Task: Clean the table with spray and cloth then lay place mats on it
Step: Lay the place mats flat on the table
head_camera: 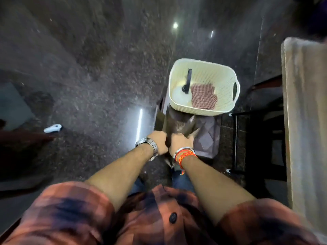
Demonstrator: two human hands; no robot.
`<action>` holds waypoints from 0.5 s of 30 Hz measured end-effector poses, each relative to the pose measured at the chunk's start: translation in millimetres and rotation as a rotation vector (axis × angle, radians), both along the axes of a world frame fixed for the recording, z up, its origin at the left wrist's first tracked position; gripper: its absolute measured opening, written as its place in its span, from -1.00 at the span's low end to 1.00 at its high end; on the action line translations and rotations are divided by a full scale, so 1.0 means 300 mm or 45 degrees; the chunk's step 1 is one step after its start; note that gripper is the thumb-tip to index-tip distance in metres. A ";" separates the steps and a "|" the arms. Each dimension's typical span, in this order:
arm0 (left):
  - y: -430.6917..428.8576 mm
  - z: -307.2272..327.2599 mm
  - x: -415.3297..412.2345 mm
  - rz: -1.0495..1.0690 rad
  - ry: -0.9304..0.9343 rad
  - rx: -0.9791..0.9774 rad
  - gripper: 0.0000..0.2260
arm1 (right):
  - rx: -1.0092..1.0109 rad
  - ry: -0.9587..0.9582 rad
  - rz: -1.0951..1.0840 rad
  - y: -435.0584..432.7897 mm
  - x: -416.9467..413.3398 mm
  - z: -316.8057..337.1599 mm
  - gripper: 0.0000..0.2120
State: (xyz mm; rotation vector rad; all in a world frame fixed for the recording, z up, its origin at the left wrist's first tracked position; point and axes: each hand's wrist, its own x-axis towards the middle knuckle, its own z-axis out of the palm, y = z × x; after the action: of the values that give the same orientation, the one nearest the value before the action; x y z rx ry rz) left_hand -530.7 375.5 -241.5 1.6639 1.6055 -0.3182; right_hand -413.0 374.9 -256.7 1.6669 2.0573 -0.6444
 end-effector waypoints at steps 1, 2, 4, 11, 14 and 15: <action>0.015 0.042 -0.061 -0.063 0.031 0.046 -0.92 | -0.001 0.019 0.057 0.013 -0.084 0.028 -0.68; 0.031 0.086 -0.124 -0.113 0.059 0.091 -0.91 | -0.005 0.049 0.086 0.030 -0.162 0.056 -0.66; 0.084 0.174 -0.268 -0.190 0.148 0.209 -0.83 | -0.024 0.182 -0.019 0.081 -0.308 0.124 -0.64; 0.304 0.376 -0.647 -0.101 0.311 0.509 -0.71 | 0.429 0.380 -0.125 0.259 -0.620 0.353 -0.86; 0.431 0.440 -0.699 -0.117 0.293 0.604 -0.66 | 0.597 0.326 -0.091 0.388 -0.664 0.438 -0.88; 0.467 0.458 -0.702 -0.130 0.274 0.615 -0.64 | 0.641 0.308 -0.102 0.426 -0.669 0.460 -0.88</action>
State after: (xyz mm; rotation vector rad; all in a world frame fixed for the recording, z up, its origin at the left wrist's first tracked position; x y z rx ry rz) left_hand -741.3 515.4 -104.1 2.1399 1.8638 -0.1707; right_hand -613.8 502.7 -118.7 2.0338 2.4883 -0.3833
